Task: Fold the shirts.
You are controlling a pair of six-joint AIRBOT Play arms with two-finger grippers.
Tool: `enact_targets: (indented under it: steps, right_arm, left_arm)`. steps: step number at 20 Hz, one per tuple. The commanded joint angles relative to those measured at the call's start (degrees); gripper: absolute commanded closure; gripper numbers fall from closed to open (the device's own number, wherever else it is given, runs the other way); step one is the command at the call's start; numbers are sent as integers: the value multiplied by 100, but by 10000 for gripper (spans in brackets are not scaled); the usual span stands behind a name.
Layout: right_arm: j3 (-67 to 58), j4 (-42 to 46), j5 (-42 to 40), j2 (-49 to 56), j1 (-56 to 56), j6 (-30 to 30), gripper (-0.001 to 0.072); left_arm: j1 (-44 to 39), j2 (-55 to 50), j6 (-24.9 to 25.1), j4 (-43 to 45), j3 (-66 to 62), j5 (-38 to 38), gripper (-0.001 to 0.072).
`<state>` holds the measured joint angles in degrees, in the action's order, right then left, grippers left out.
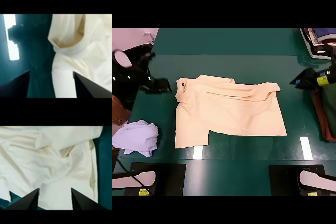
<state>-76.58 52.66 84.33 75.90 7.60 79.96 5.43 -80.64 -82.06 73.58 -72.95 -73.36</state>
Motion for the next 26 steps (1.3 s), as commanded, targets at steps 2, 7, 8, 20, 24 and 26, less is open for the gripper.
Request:
enact_targets:
  steps: [2, 7, 8, 20, 24, 26]
  right_arm:
    - [1128, -24, -361, -835, 20, -103, 262]
    - [1467, -20, -490, -1093, -142, -103, 262]
    - [1495, -33, -494, -1095, -144, -103, 262]
    - [1779, 1172, 293, -1187, -87, -81, 263]
    - [3067, 1480, 111, -1379, 568, -52, 219]
    - [3644, 1410, 46, -1224, 907, -55, 201]
  left_arm:
    - [79, 170, 302, -525, 1499, 682, 84]
    - [26, 170, 313, -914, 1880, 1099, 85]
    - [-39, 170, 308, -940, 1882, 1137, 85]
    - [-385, 588, 109, -778, 1554, 1143, 685]
    - [-385, 1161, 208, -713, 1550, 1012, 685]
    - [-385, 1196, 203, -739, 1545, 968, 685]
